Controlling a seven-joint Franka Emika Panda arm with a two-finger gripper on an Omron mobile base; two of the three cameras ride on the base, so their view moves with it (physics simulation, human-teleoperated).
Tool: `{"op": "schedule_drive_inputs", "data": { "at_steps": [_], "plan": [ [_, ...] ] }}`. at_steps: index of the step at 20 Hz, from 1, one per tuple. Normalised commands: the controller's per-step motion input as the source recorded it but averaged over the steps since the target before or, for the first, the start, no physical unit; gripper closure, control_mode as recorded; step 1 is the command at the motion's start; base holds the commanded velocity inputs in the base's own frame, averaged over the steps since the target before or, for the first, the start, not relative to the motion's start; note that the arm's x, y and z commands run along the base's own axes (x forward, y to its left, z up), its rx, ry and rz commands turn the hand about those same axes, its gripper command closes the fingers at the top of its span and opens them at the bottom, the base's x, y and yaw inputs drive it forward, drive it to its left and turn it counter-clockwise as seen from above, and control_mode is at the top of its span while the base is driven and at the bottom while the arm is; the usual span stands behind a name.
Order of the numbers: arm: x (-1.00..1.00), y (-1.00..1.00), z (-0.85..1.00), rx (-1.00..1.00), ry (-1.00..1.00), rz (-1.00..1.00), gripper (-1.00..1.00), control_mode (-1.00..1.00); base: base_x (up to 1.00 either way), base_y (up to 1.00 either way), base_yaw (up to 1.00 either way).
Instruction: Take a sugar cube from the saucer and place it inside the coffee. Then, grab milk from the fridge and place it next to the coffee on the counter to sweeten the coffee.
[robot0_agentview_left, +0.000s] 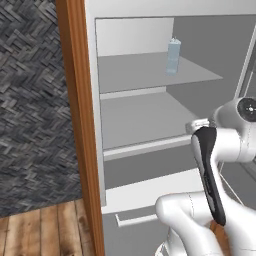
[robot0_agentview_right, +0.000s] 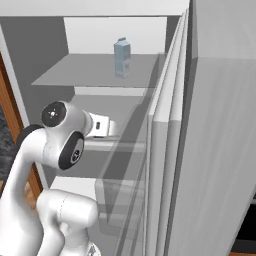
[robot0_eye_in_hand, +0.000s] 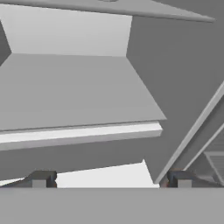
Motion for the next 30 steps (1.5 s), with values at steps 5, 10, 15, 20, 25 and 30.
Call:
{"op": "schedule_drive_inputs", "data": {
  "at_steps": [5, 10, 15, 20, 25, 30],
  "plan": [
    [0.22, 0.15, 0.99, -0.08, -0.14, -0.02, -1.00, -1.00, 0.00, 0.00, 0.00],
    [0.11, 0.06, 0.99, 0.01, -0.16, -0.01, -1.00, -1.00, 0.00, 0.00, 0.00],
    [0.01, 0.07, 0.74, 0.09, -0.20, 0.00, -1.00, -1.00, 0.00, 0.00, 0.00],
    [0.32, 0.22, 0.16, 0.06, -0.06, 0.00, -1.00, -1.00, 0.00, 0.00, 0.00],
    [0.57, 0.15, 0.01, 0.03, 0.00, 0.00, -1.00, -1.00, 0.00, 0.00, 0.00],
    [0.60, 0.05, 0.15, 0.04, 0.03, 0.00, -1.00, -1.00, 0.00, 0.00, 0.00]
  ]
}}
